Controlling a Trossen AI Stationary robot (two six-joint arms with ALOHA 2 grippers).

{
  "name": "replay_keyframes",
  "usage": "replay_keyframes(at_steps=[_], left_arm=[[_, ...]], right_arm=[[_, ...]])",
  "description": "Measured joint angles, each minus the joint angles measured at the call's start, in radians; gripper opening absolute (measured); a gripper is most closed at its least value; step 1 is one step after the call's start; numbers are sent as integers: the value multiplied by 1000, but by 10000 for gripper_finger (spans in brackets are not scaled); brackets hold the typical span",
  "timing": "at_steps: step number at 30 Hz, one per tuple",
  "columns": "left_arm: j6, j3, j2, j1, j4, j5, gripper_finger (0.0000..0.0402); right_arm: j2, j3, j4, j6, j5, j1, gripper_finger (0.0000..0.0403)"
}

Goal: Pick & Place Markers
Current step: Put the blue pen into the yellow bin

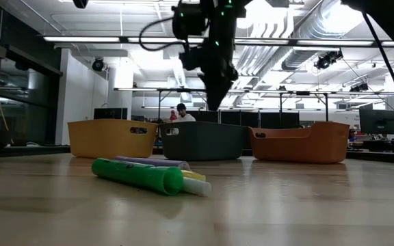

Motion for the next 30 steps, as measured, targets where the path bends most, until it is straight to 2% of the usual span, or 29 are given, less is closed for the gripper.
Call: replay_keyframes(at_steps=[3,6,8,16,20,26,30], left_arm=[[14,0,-11,0,-51,24,85],[24,0,-20,0,-97,56,85],[34,0,-32,0,-117,87,85],[43,0,-53,0,-169,173,85],[43,0,-52,0,-185,206,85],[43,0,-52,0,-188,254,85],[43,0,-52,0,-189,261,85]], right_arm=[[-1,15,13,106,-111,39,130],[-1,14,35,145,-157,86,130],[-1,14,58,153,-146,125,130],[8,10,224,158,2,307,130],[8,-28,294,285,59,357,130],[9,-126,326,435,18,385,131],[9,-201,421,467,-27,397,131]])
